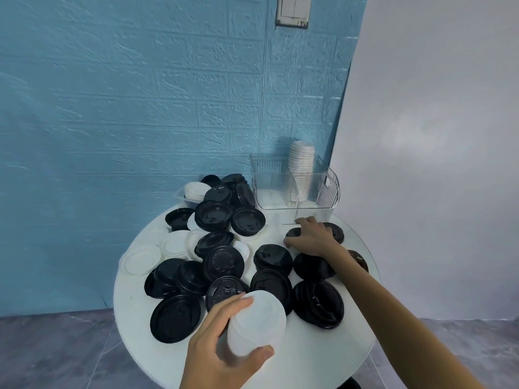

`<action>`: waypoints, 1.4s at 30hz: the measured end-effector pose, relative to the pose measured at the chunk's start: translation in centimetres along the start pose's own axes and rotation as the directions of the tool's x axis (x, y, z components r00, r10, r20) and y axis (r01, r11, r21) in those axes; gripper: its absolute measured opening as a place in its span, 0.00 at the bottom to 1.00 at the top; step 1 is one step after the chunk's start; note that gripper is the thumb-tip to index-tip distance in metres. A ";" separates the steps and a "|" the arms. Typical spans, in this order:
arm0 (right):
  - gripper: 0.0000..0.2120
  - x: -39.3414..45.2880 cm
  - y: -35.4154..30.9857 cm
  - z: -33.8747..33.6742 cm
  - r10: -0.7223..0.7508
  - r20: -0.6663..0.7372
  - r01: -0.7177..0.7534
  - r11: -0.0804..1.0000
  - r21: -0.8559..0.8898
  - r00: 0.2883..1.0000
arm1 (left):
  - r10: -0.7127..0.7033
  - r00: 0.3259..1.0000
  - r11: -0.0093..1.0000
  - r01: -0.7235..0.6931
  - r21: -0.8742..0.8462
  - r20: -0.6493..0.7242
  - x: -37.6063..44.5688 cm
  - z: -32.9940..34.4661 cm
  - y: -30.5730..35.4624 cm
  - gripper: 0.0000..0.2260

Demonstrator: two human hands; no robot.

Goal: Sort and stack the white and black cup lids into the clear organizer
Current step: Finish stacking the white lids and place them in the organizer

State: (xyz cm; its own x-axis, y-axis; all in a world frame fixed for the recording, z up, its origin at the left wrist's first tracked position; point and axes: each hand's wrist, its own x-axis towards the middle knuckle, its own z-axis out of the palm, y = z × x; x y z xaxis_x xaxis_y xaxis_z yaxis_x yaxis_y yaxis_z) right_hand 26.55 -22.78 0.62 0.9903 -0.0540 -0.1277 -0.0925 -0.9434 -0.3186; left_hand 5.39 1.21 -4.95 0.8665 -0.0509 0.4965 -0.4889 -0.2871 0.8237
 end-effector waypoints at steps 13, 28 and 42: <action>0.45 1.7 -3.1 1.0 -0.170 0.041 0.173 0.983 -0.062 0.985 | 0.002 1.000 1.000 -0.002 0.008 -0.009 0.1 0.1 -0.1 0.32; 0.14 -0.2 -3.3 1.3 -0.247 -0.251 0.301 0.931 0.207 0.936 | 0.029 0.999 0.999 -0.029 0.020 -0.012 0.3 0.0 -0.1 0.33; 0.28 -14.8 -5.1 -1.2 -0.368 -0.149 0.321 0.468 0.824 0.918 | -0.005 1.000 1.000 0.005 -0.019 0.020 0.2 0.1 0.0 0.31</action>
State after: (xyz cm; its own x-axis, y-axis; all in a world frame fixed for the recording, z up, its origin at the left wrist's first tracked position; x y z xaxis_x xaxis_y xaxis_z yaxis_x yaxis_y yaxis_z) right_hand 12.53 -17.55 5.29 0.9583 0.2492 0.1396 0.1895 -0.1888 -0.9636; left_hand 5.57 1.07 -4.91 0.8706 -0.0685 0.4872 -0.4863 -0.2695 0.8312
